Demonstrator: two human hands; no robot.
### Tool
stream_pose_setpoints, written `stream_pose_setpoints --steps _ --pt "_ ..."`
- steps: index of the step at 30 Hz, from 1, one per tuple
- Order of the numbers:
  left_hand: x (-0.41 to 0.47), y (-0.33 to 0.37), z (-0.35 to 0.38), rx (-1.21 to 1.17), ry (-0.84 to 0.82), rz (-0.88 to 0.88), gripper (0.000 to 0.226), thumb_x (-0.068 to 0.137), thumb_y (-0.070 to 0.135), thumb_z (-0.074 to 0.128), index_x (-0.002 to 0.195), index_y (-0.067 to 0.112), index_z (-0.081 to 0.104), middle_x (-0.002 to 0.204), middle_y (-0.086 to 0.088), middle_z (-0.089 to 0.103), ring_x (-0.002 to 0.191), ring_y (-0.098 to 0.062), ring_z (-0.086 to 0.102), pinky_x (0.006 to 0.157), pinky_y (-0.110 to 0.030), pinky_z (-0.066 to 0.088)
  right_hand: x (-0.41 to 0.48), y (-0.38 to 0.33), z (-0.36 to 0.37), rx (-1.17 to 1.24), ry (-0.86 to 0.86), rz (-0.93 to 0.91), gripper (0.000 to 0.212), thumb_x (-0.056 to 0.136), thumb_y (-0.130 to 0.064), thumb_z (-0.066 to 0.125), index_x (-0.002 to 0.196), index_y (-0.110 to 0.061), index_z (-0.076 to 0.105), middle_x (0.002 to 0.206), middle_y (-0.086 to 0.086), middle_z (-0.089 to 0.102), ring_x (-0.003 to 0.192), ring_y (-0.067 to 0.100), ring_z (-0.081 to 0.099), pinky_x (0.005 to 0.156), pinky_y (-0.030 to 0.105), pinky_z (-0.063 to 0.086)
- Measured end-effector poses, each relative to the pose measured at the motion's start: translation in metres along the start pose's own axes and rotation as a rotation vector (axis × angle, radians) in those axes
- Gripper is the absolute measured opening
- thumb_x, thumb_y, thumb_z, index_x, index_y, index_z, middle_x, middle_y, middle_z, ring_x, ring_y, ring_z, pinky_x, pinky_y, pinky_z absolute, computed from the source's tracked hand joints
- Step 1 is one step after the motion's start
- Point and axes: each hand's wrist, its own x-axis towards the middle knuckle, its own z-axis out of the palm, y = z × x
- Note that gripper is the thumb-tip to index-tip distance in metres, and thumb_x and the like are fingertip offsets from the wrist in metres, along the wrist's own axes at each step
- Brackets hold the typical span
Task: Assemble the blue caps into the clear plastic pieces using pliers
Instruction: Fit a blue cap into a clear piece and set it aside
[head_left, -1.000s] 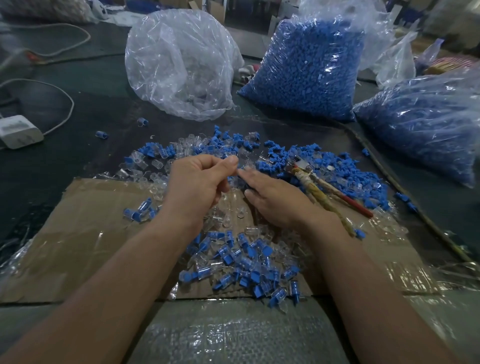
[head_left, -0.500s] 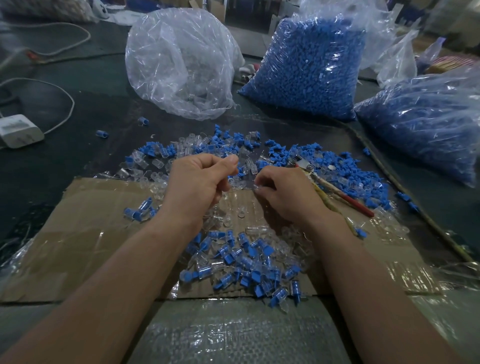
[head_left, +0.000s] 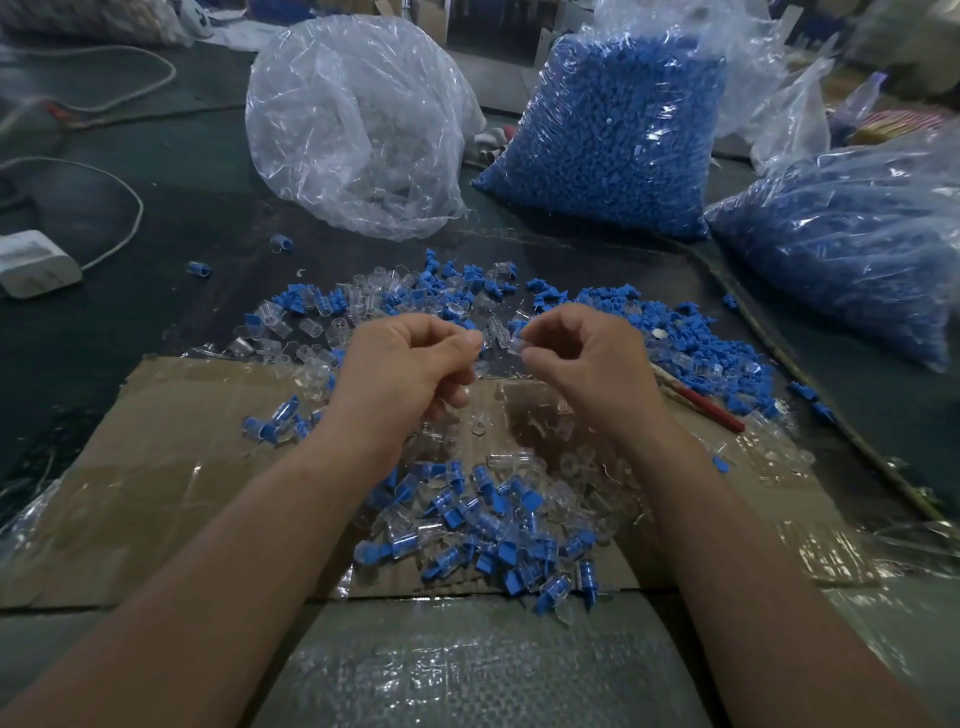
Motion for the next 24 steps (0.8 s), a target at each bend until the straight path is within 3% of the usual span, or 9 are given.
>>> stream_pose_setpoints --steps 2,5,10,15,24 --pt "-0.001 -0.001 0.002 0.025 -0.044 -0.003 0.003 0.081 0.009 0.066 0.082 0.011 0.064 0.065 0.001 0.066 0.053 -0.008 0.063 0.05 -0.019 0.053 -0.005 -0.006 -0.002 0.141 0.014 -0.023 0.024 0.08 -0.008 0.067 0.076 -0.03 0.058 0.074 -0.012 0.062 0.066 -0.005 0.057 0.062 0.008 0.045" --pt "-0.001 -0.003 0.003 0.005 -0.094 -0.033 0.017 0.078 0.01 0.067 0.095 0.012 0.064 0.079 -0.006 0.068 0.066 -0.012 0.067 0.063 -0.026 0.058 -0.012 -0.016 -0.003 0.234 -0.038 -0.073 0.025 0.078 -0.004 0.068 0.076 -0.027 0.06 0.073 -0.01 0.063 0.066 -0.003 0.059 0.062 0.01 0.046" --pt "-0.001 -0.001 0.002 -0.042 -0.148 -0.04 0.012 0.084 0.006 0.061 0.093 0.012 0.067 0.08 -0.008 0.07 0.064 -0.012 0.066 0.06 -0.021 0.056 -0.017 -0.022 -0.002 0.247 -0.131 -0.086 0.02 0.078 -0.004 0.068 0.08 -0.022 0.061 0.077 -0.005 0.064 0.069 0.003 0.061 0.066 0.015 0.051" --pt "-0.001 0.0 0.001 -0.012 -0.135 0.014 0.006 0.078 0.004 0.065 0.077 0.009 0.063 0.06 0.003 0.067 0.057 -0.009 0.064 0.053 -0.018 0.053 -0.016 -0.02 -0.002 0.237 -0.126 -0.089 0.019 0.077 -0.003 0.069 0.081 -0.019 0.062 0.08 0.0 0.065 0.073 0.014 0.063 0.068 0.021 0.054" --pt "-0.002 0.002 0.0 -0.038 -0.125 0.028 0.01 0.08 0.002 0.064 0.072 0.005 0.059 0.055 0.0 0.065 0.051 -0.01 0.062 0.047 -0.018 0.05 -0.015 -0.017 -0.005 0.294 -0.099 -0.049 0.021 0.074 -0.009 0.073 0.079 -0.024 0.06 0.073 -0.007 0.061 0.066 0.003 0.058 0.063 0.015 0.05"
